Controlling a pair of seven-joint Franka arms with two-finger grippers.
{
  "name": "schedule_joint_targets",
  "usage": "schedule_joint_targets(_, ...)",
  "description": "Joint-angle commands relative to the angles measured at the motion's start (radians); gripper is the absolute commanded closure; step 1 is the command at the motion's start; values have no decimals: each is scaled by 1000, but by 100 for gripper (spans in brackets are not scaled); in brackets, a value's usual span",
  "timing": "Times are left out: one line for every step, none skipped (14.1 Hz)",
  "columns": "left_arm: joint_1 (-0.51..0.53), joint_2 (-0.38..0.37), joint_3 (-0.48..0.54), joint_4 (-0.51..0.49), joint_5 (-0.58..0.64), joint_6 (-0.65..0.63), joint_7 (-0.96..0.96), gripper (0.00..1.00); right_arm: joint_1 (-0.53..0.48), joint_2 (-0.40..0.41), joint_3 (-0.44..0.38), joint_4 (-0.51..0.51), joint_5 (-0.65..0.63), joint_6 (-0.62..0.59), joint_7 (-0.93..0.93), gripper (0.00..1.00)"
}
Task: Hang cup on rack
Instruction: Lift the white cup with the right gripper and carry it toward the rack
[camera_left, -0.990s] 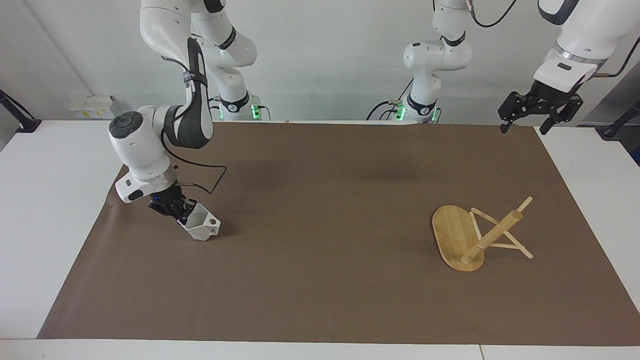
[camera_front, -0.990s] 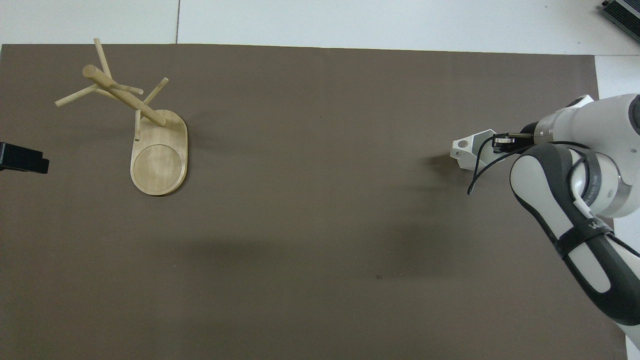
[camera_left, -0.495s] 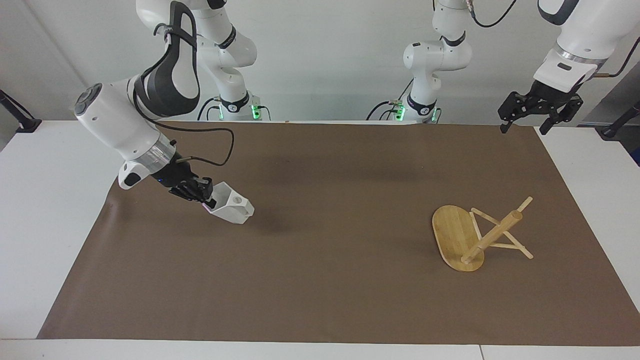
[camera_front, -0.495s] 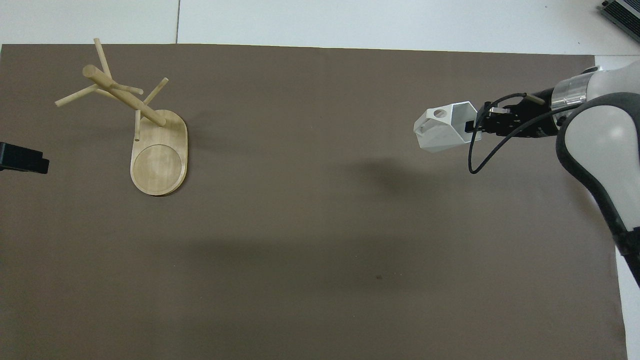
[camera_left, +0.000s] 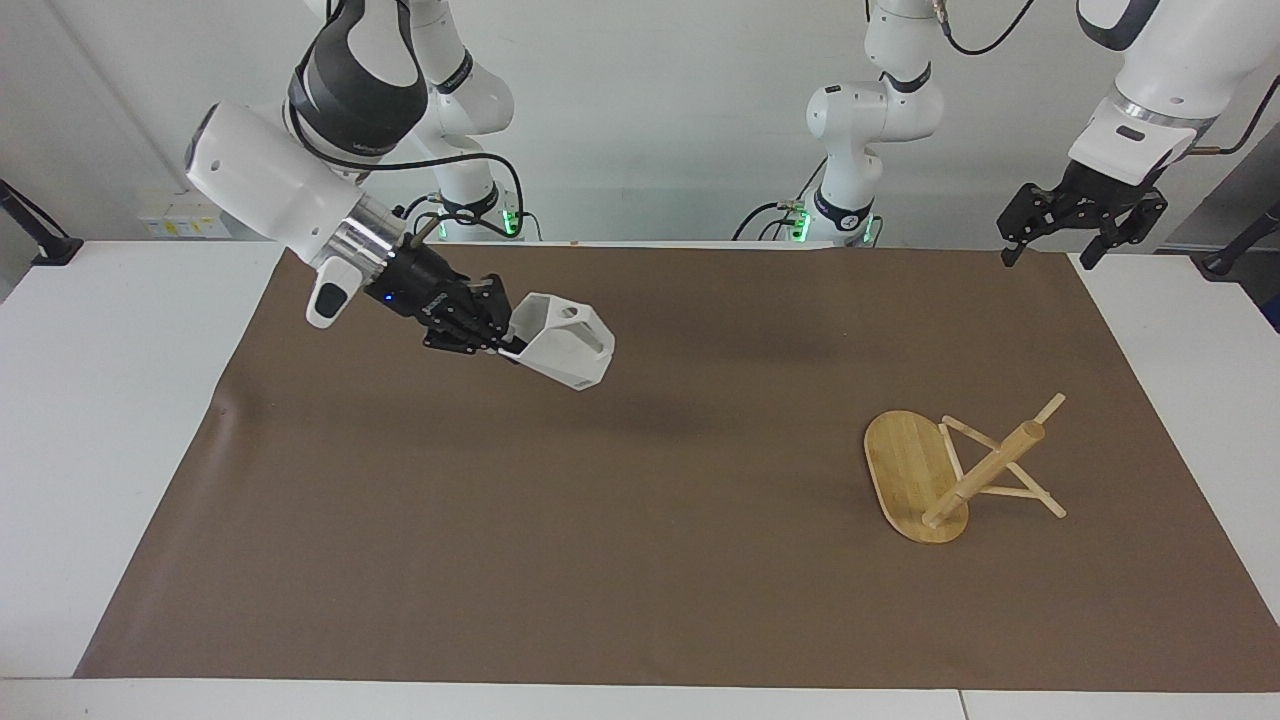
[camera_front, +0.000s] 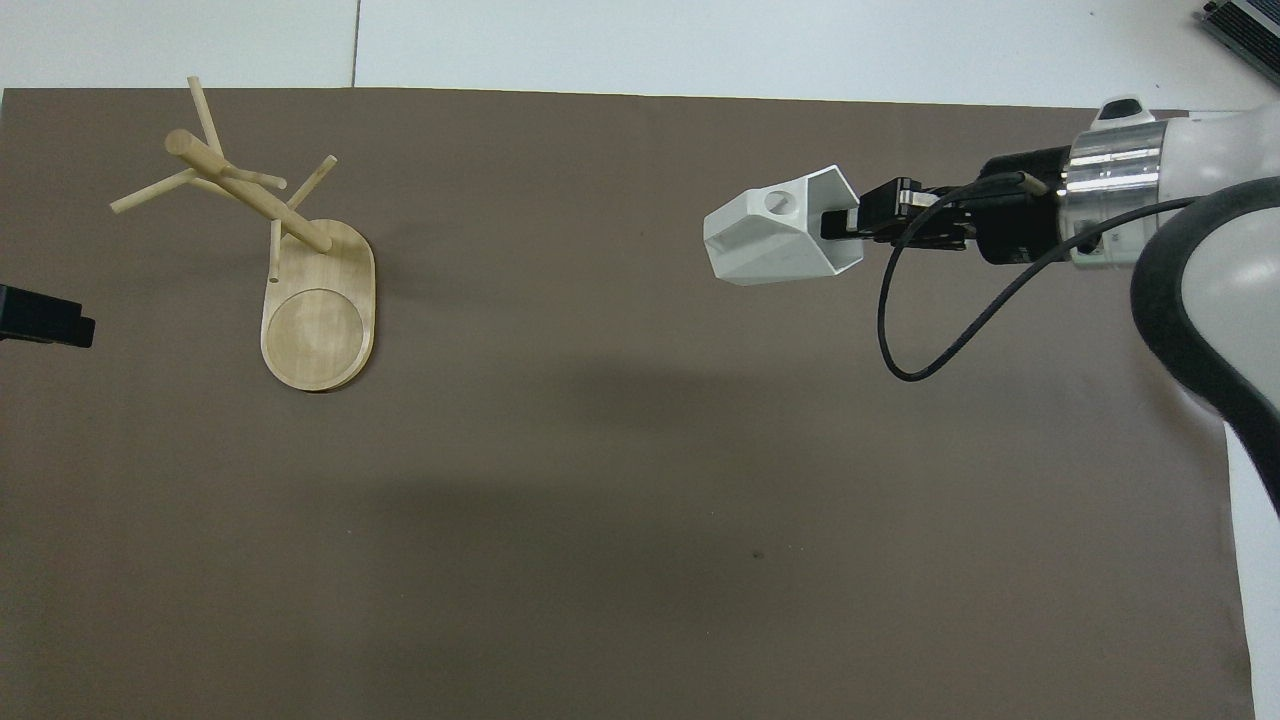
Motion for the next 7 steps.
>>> schedule_joint_targets(6,-22,-2,-24,-8,-11,-4,0,-10,-3,66,-8,71,67,-59,100)
schedule_joint_targets(6,-22,1,-22,-8,-11,-7,0,-10,-2,91,-10,89,110,-56,100)
schedule_joint_targets(6,-21,1,-22,-5,4,-1,0,-2,1,112,-11,115,147,-51,100)
schedule_joint_targets(6,-21,1,-21,-7,7,1,0,15,7,116,-11,138,169,-44,100)
schedule_joint_targets(6,-21,1,-20,-5,-4,-1,0,25,12,116,-16,155,175,-39,100)
schedule_joint_targets(6,-24,1,-25,-5,-16,-2,0,27,24,116,-22,169,175,-39,100)
schedule_joint_targets(6,-30,-2,-34,-5,-13,4,0,30,24,117,-23,201,175,-38,100)
